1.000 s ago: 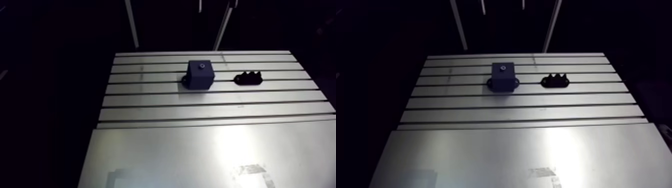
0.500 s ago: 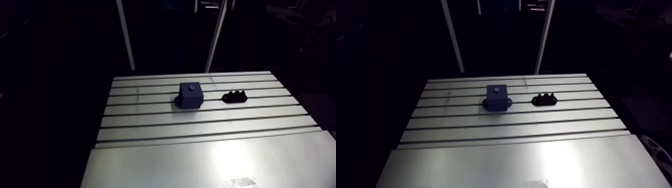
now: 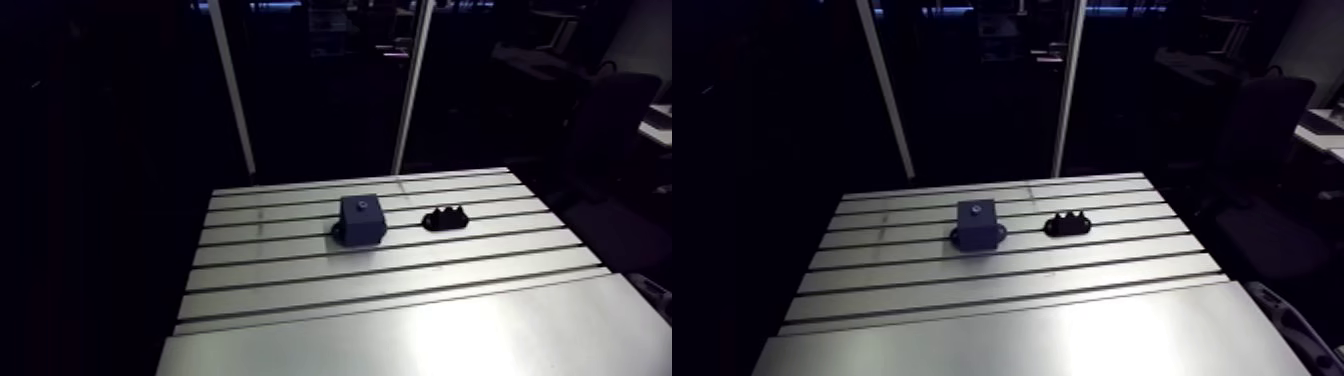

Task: Pick up the M10 bolt and insert it into the hole until fully seated.

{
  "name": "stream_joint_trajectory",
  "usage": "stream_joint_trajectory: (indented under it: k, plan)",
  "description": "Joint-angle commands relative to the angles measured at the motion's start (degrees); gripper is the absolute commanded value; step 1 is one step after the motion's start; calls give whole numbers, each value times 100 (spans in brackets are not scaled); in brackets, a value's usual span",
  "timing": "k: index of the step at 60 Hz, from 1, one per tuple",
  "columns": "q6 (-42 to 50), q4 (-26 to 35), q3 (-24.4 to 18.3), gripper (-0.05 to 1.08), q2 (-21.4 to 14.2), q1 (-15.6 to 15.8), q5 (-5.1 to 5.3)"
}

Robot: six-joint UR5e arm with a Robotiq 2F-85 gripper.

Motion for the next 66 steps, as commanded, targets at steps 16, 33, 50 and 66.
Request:
stream_joint_trajectory:
  k: [16, 33, 50, 66]
  plan:
    - [43, -23, -14, 1, -45, 13, 18]
    - [535, -254, 353, 1, -266, 287, -51]
    - [527, -384, 991, 1, -659, 252, -60]
    - [501, -442, 983, 1, -712, 234, -60]
